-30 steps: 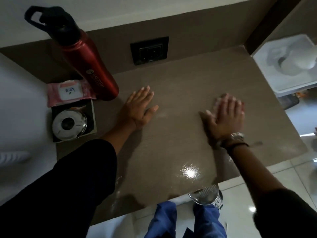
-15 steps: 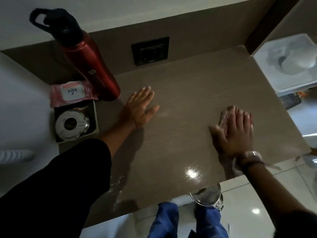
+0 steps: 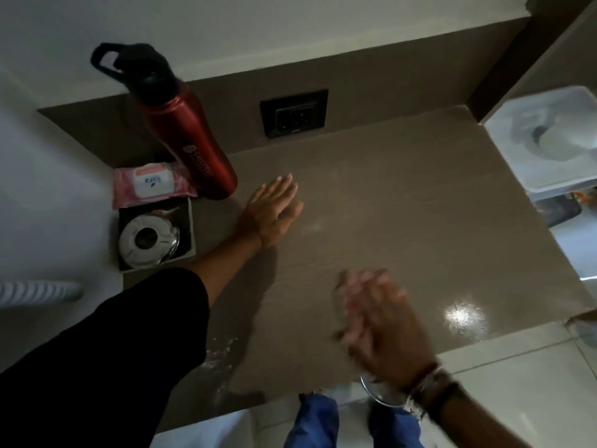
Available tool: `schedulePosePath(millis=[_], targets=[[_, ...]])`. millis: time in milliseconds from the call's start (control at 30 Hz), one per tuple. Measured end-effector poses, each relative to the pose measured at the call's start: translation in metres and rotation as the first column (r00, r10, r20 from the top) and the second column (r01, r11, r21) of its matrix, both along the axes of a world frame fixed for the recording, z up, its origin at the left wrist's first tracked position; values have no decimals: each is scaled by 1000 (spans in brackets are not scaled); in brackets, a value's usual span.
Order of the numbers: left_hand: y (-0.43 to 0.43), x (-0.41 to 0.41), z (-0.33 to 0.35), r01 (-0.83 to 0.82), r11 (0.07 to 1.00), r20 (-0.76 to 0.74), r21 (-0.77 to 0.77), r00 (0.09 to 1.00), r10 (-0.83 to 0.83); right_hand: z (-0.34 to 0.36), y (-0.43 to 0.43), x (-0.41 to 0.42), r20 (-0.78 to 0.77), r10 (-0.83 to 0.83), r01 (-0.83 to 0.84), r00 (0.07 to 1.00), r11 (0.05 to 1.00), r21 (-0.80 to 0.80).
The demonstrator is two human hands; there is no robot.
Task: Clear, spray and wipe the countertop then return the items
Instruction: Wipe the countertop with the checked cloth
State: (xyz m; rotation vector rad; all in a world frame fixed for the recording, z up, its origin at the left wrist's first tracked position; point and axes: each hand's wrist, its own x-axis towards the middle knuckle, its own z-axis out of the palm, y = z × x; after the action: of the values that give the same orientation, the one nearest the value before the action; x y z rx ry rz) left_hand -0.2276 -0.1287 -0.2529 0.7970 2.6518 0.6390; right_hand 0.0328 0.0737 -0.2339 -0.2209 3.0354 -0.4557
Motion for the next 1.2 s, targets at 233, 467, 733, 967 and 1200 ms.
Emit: schedulePosePath(millis=[233, 467, 733, 967, 1200], targets=[[6, -7, 2, 17, 991, 83, -131, 997, -6, -3, -40, -105, 82, -164, 154, 983, 980, 123], [-31, 44, 54, -194, 978, 165, 78, 970, 179, -5, -45, 2, 99, 78, -85, 992, 994, 72], [-194, 281, 31, -548, 833, -86, -77, 836, 542, 2, 64, -33, 116, -315, 280, 942, 928, 245], [-200, 320, 0, -538, 812, -106, -227, 843, 528, 7, -71, -94, 66, 120, -129, 991, 978, 162], [-199, 316, 3, -555, 813, -62, -173, 830, 554, -2, -190, -46, 140, 807, -817, 573, 549, 179]])
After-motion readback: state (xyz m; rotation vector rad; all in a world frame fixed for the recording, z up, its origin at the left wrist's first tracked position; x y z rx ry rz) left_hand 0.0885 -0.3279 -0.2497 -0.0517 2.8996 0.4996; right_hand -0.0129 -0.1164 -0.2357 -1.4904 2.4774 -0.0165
